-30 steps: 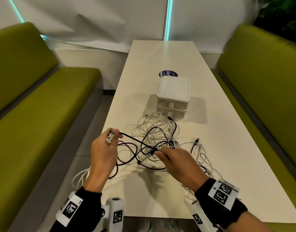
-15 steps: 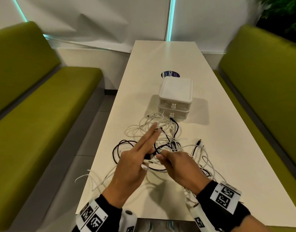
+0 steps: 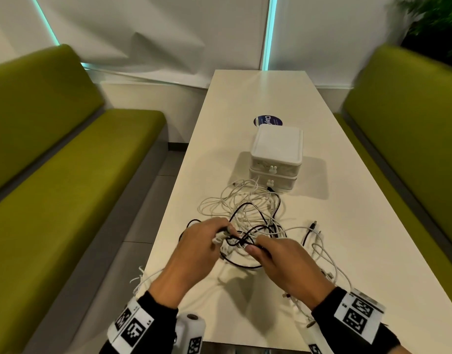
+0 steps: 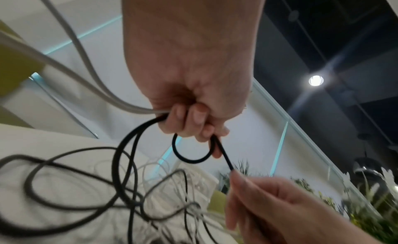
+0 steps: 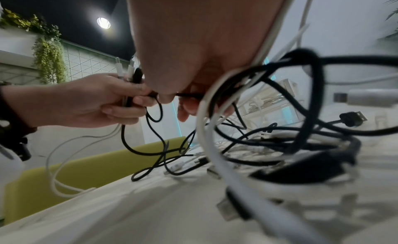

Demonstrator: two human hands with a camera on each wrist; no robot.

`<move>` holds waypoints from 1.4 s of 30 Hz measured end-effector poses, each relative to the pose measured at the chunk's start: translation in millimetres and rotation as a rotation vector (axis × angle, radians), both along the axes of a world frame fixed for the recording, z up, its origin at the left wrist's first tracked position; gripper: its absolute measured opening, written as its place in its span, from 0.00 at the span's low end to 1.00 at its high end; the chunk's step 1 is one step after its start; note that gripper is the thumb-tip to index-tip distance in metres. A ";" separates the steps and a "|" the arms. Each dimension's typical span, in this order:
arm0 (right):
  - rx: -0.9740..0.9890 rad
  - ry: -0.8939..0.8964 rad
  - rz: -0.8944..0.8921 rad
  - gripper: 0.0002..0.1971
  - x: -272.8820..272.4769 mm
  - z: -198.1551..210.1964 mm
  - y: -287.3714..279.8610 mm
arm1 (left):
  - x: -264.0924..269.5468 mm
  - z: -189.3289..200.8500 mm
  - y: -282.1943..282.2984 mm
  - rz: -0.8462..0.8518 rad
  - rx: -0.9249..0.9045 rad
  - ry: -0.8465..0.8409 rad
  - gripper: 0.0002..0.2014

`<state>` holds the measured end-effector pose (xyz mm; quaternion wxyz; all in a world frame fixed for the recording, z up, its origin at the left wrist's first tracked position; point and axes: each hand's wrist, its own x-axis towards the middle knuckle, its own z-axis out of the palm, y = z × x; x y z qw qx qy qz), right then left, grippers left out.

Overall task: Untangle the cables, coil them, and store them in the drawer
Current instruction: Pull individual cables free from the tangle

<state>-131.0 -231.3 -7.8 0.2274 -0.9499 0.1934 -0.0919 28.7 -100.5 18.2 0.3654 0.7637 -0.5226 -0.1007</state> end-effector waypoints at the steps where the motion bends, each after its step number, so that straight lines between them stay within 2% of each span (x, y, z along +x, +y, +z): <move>1: 0.021 0.001 -0.015 0.22 0.0 2.1 -1.6 | 4.8 2.7 1.0 0.022 -0.051 -0.007 0.19; 6: -0.081 0.002 -0.070 0.21 -0.4 11.9 -4.7 | 18.7 9.4 5.5 0.207 -0.272 0.006 0.13; 9: -0.125 0.000 -0.054 0.21 -1.6 11.7 -7.1 | 25.4 8.6 11.4 0.351 -0.330 0.009 0.09; 11: -0.224 -0.059 -0.012 0.20 -2.1 7.2 -8.5 | 28.8 8.2 15.0 0.426 -0.350 0.016 0.09; 15: -0.340 -0.076 -0.048 0.14 -0.1 1.0 -10.9 | 39.6 -0.7 16.0 0.552 -0.304 0.070 0.09; 17: -0.372 -0.067 -0.090 0.14 1.2 1.7 -11.2 | 39.3 -3.3 13.9 0.603 -0.187 -0.017 0.15; 19: -0.360 -0.065 -0.087 0.14 2.3 1.4 -12.0 | 27.4 -0.5 10.8 0.576 -0.117 -0.112 0.26; 21: -0.344 -0.091 -0.062 0.13 4.1 -0.5 -12.4 | 7.6 5.8 7.1 0.406 -0.134 -0.148 0.32; 24: -0.347 -0.150 -0.037 0.14 6.4 1.6 -8.2 | -19.2 0.9 -3.1 0.062 -0.025 -0.144 0.32; 26: -0.371 -0.171 -0.020 0.17 5.5 4.0 -6.1 | -29.6 -8.6 -9.8 -0.014 0.125 -0.117 0.31; 29: -0.372 -0.178 -0.003 0.19 1.7 4.1 -6.3 | -34.5 -12.0 -14.9 0.023 0.179 -0.141 0.23; 32: -0.364 -0.193 -0.007 0.15 4.5 2.6 -7.9 | -32.8 -4.2 -15.7 0.099 0.105 -0.163 0.17; 36: -0.364 -0.219 -0.059 0.08 6.6 2.5 -18.1 | -19.5 14.8 -12.1 0.307 -0.123 -0.014 0.17; 42: -0.314 -0.292 -0.154 0.15 7.0 18.3 -30.1 | -7.4 20.2 -4.2 0.356 -0.268 0.032 0.18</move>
